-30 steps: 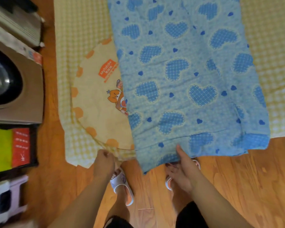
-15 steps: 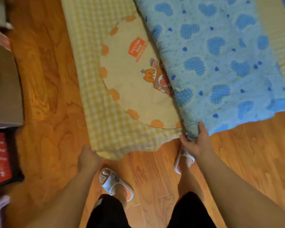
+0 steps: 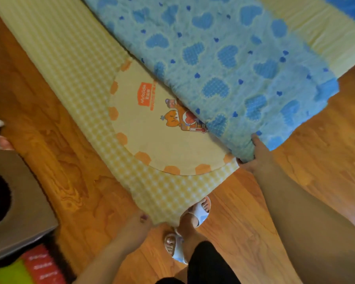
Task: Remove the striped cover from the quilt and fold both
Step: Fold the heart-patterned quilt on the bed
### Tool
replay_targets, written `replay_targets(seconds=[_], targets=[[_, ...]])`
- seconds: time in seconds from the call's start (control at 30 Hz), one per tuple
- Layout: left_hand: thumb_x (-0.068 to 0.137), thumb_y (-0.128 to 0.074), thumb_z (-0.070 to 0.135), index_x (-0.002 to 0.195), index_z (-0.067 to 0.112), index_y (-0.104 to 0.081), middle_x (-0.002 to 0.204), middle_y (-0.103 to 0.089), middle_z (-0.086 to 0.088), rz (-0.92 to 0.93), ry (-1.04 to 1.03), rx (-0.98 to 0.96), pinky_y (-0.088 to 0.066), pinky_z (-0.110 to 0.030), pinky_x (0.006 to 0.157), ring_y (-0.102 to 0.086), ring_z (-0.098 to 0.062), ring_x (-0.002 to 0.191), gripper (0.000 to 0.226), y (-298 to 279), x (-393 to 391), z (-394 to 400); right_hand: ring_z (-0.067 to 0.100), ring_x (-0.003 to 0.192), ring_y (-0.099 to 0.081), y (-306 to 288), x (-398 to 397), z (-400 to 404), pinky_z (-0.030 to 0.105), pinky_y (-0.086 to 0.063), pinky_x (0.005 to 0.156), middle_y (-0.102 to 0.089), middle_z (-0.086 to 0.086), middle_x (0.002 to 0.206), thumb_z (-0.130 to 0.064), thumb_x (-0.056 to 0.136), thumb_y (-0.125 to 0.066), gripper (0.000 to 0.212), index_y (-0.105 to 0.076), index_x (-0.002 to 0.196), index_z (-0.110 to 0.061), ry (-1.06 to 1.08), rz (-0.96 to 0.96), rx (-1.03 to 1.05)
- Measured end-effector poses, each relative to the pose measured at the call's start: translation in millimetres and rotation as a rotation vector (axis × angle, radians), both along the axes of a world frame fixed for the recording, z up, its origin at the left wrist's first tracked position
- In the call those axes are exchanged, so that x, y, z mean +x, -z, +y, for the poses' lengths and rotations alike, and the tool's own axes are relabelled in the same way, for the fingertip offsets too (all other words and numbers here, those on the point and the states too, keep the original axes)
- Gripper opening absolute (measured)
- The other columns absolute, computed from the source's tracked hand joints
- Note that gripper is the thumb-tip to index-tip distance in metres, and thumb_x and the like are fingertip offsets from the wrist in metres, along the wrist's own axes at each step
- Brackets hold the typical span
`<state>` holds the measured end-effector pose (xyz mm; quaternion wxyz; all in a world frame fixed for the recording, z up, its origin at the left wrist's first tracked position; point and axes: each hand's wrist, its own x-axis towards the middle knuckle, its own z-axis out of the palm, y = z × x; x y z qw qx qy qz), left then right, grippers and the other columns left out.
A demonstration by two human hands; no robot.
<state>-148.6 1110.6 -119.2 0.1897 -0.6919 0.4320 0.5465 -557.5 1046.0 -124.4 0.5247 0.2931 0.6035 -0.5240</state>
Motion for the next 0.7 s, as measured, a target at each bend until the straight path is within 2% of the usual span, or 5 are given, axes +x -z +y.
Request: replay_targets(seconds=[0.17,0.33,0.43,0.53,0.7], targets=[[0.096,-0.058,0.036,0.098,0.017,-0.066,0.084,-0.073,-0.002,0.068,-0.113,0.093,-0.046,-0.027,0.053,-0.067,-0.012,0.063,0.021,-65.7,3.8,-68.1,0.023,0.072,-0.074,-68.9,7.1,-15.7,0.027,-0.056,0.051,-0.076,0.005,0.087,-0.024,0.096,-0.058,0.016,-0.066,0.106,-0.013,0.103,-0.092,-0.141],[0.096,-0.062,0.027,0.110,0.008,-0.066,0.088,-0.073,-0.010,0.325,-0.505,0.088,-0.052,-0.035,0.066,-0.070,-0.024,0.072,0.024,-114.4,-31.1,-151.2,0.020,0.070,-0.075,-181.4,51.4,-14.4,0.031,-0.059,0.054,-0.077,0.005,0.086,-0.010,0.086,-0.063,0.020,-0.067,0.105,-0.015,0.200,-0.119,-0.314],[0.093,-0.060,0.052,0.113,0.011,-0.059,0.104,-0.070,-0.014,0.556,-0.717,0.179,-0.055,-0.042,0.080,-0.069,-0.029,0.092,0.046,-127.9,-59.8,-214.7,0.008,0.075,-0.074,-221.9,88.1,-11.5,0.024,-0.058,0.058,-0.076,-0.008,0.085,-0.012,0.093,-0.062,0.014,-0.069,0.102,-0.020,0.239,-0.031,-0.472],[0.085,-0.058,0.070,0.110,0.013,-0.057,0.107,-0.070,-0.015,0.766,-0.842,0.208,-0.056,-0.052,0.085,-0.070,-0.032,0.098,0.062,-142.9,-90.2,-286.9,0.025,0.085,-0.075,-236.8,133.3,-8.2,0.044,-0.061,0.070,-0.076,0.006,0.098,-0.023,0.071,-0.077,0.029,-0.074,0.100,-0.019,0.217,0.087,-0.470],[0.098,-0.043,0.047,0.135,0.016,-0.059,0.133,-0.063,-0.014,0.739,-0.498,0.249,-0.041,-0.057,0.104,-0.060,-0.039,0.115,0.050,-195.8,-123.9,-377.6,0.032,0.091,-0.073,-255.0,214.4,-17.8,0.047,-0.060,0.064,-0.074,0.012,0.109,-0.018,0.063,-0.082,0.059,-0.064,0.120,-0.016,0.416,0.199,-0.333]])
